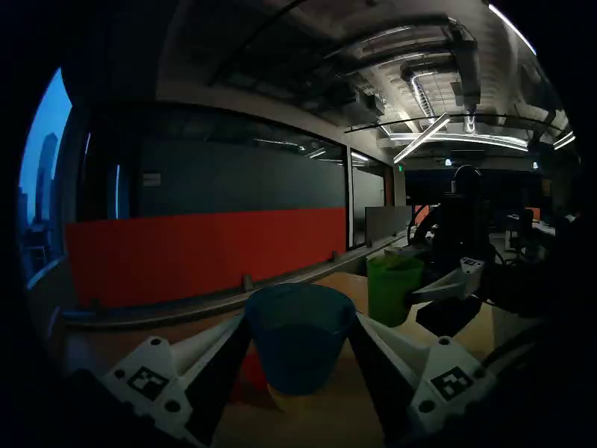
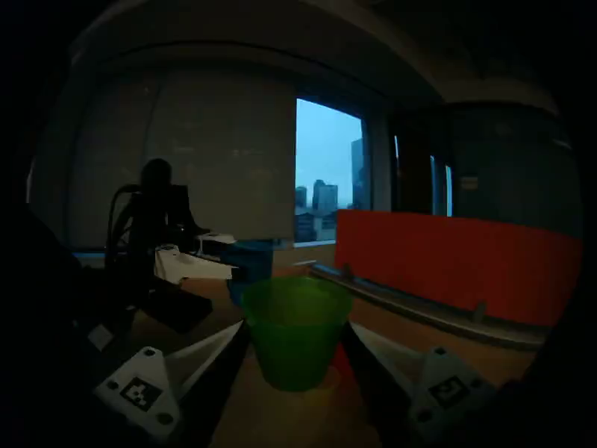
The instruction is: Pour water
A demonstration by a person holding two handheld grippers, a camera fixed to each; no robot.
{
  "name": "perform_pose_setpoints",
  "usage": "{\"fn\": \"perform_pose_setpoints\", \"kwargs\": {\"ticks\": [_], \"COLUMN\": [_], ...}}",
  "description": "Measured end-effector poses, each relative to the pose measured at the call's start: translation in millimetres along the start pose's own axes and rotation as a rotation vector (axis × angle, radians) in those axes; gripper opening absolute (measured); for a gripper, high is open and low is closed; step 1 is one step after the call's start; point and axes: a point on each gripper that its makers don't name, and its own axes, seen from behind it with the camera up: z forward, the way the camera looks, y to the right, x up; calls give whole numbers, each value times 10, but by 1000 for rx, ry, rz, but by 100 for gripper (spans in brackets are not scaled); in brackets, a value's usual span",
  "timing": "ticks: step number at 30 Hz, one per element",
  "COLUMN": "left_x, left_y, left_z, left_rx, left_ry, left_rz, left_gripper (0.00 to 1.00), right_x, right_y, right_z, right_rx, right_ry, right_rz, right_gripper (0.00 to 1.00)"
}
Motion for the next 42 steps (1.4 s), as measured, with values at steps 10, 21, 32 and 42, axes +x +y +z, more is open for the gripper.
{"fn": "perform_pose_setpoints", "kwargs": {"ticks": [10, 21, 32, 42], "left_x": [79, 217, 265, 312], "left_y": [-34, -44, -14, -60], "left_z": [-32, -79, -73, -46], "left_rx": [4, 17, 25, 47], "left_ry": [4, 12, -3, -15], "left_rz": [37, 134, 237, 301], "left_gripper": [86, 85, 85, 86], "right_x": [-32, -109, -212, -330], "right_y": [-57, -139, -287, -338], "right_z": [40, 102, 182, 242], "right_rx": [13, 31, 70, 88], "right_ry": [-7, -11, -14, -31], "right_rz": [-4, 3, 7, 13], "right_gripper": [99, 99, 99, 99]}}
